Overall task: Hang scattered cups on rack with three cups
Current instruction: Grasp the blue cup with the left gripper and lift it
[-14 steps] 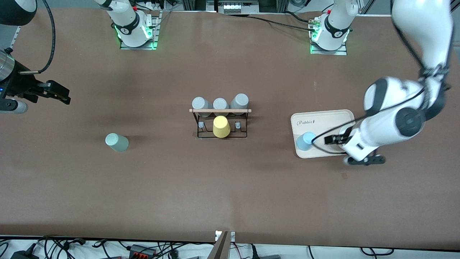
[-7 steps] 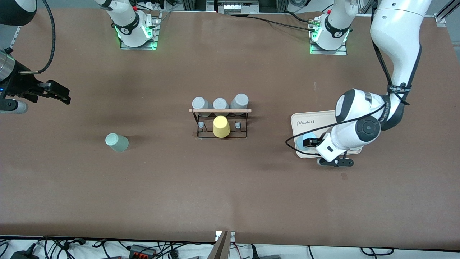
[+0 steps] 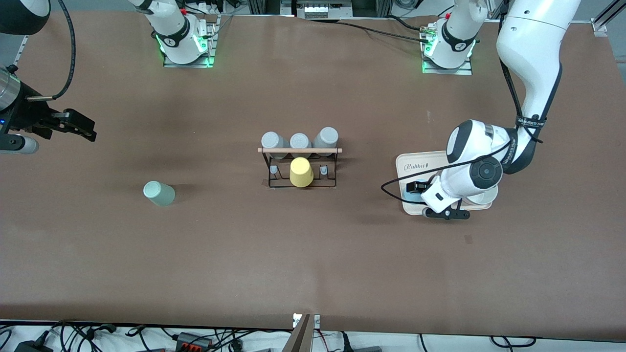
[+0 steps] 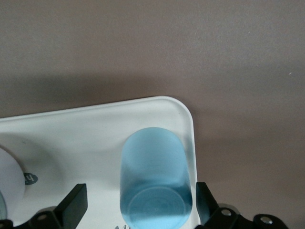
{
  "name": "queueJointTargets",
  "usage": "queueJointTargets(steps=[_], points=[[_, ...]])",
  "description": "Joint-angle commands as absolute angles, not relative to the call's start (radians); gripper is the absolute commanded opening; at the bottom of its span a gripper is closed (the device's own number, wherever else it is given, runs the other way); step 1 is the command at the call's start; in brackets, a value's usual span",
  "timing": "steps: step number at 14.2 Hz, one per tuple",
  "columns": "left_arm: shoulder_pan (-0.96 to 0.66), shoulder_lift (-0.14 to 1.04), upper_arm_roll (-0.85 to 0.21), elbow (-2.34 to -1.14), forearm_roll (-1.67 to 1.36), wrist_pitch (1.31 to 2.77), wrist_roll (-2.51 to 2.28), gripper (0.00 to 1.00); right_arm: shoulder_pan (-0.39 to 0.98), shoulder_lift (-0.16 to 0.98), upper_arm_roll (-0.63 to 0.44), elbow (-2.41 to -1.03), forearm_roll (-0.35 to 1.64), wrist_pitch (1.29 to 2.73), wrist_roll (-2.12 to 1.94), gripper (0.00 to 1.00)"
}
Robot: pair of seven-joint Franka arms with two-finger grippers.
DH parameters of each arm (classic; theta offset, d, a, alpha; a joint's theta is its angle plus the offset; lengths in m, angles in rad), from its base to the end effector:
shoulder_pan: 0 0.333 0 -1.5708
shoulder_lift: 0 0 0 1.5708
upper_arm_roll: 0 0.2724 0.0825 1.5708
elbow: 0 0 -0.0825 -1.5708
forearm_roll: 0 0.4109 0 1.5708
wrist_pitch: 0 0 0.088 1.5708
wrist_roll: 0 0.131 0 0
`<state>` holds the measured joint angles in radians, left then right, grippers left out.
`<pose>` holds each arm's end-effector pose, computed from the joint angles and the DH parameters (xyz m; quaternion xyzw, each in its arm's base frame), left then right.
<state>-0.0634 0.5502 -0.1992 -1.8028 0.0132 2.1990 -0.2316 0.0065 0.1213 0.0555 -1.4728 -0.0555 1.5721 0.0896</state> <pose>0.6096 -0.1635 0.1545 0.9963 -0.0091 -0.0810 0.0287 0.6120 0.0291 0.5337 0.9996 -0.0136 -0.0090 0.0251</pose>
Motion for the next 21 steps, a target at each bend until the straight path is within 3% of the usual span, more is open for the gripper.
queueJointTargets(steps=[1, 3, 4, 10, 13, 17, 21], points=[[-0.077, 0.538, -0.195, -1.818, 0.011, 2.212, -0.241, 1.00, 0.008, 0.118, 0.058, -1.466, -0.060, 1.559, 0.094, 1.00], [-0.083, 0.543, -0.195, -1.816, 0.011, 2.218, -0.242, 0.97, 0.008, 0.118, 0.058, -1.466, -0.060, 1.559, 0.094, 1.00], [-0.095, 0.545, -0.193, -1.816, 0.011, 2.218, -0.242, 0.87, 0.008, 0.118, 0.058, -1.466, -0.060, 1.559, 0.094, 1.00], [-0.086, 0.537, -0.195, -1.809, 0.011, 2.209, -0.201, 0.05, 0.008, 0.118, 0.058, -1.466, -0.060, 1.560, 0.094, 1.00], [-0.098, 0.457, -0.196, -1.780, 0.011, 2.169, -0.202, 0.00, 0.008, 0.118, 0.058, -1.466, -0.060, 1.560, 0.094, 1.00], [-0.142, 0.446, -0.258, -1.504, -0.005, 1.910, -0.256, 0.00, 0.008, 0.136, 0.058, -1.468, -0.058, 1.557, 0.089, 1.00], [-0.291, 0.498, -0.259, -1.381, -0.064, 1.893, -0.481, 0.00, 0.009, 0.189, 0.058, -1.480, -0.071, 1.585, 0.080, 1.00]])
